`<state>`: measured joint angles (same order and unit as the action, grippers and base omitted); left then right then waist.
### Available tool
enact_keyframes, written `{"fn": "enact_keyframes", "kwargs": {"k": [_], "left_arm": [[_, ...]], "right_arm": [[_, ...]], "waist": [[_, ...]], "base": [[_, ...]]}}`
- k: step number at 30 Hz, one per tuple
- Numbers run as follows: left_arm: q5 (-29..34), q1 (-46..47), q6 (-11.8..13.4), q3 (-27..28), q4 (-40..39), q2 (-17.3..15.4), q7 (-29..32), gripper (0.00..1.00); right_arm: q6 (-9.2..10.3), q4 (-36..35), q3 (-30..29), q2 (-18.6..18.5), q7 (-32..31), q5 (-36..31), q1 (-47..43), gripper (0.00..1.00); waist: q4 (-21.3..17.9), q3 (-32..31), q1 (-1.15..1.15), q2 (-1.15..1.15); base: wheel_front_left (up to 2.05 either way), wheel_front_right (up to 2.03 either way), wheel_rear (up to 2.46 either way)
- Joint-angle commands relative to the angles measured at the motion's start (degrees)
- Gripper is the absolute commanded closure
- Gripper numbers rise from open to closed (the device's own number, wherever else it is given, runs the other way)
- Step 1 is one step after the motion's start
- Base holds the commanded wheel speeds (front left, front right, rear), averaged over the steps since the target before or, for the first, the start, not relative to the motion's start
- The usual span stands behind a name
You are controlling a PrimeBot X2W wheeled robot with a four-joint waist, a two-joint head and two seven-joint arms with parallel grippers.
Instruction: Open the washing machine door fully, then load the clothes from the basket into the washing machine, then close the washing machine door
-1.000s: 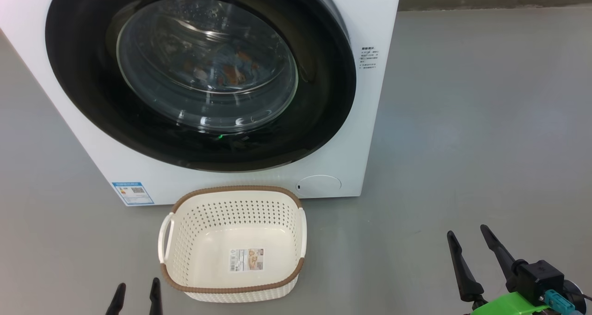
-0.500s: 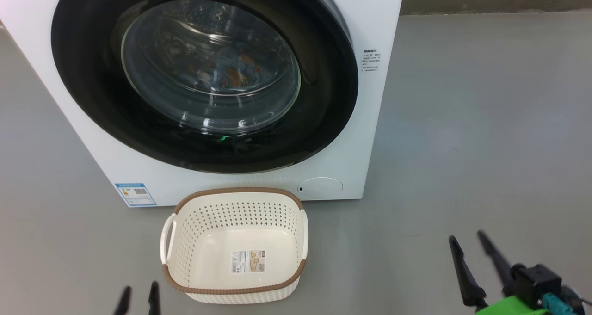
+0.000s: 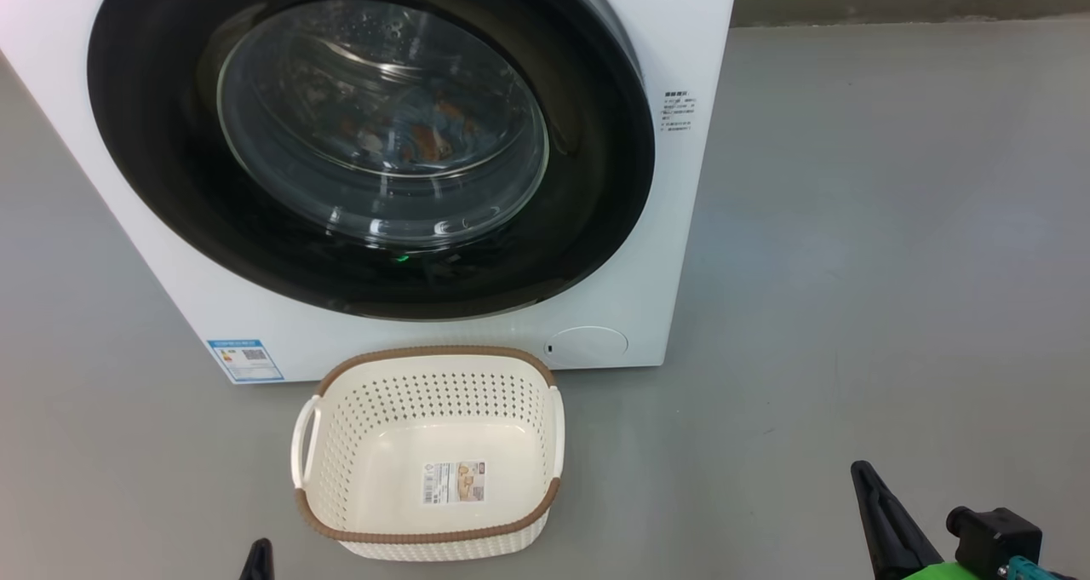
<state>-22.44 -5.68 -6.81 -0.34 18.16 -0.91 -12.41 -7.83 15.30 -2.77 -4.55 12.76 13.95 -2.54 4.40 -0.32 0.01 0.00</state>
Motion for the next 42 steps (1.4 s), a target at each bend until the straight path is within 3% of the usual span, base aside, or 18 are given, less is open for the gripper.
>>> {"fn": "enact_keyframes", "kwargs": {"k": [1,42], "left_arm": [[-2.08,1.23,-0.07,0.64,-1.33,-0.5,0.42,1.0],[-26.28,5.03,-0.29,2.84,-2.33,-1.03,7.01,1.0]], "right_arm": [[0.04,-1.38,-0.37,-0.17,-0.36,2.13,1.62,1.0],[0.14,-1.37,-1.55,0.49,-7.08,29.34,4.15,1.0]], "waist": [[-0.08,0.04,-0.01,0.0],[-1.63,0.21,-0.01,0.0]], "base": [[0.0,0.0,0.0],[0.0,0.0,0.0]]}}
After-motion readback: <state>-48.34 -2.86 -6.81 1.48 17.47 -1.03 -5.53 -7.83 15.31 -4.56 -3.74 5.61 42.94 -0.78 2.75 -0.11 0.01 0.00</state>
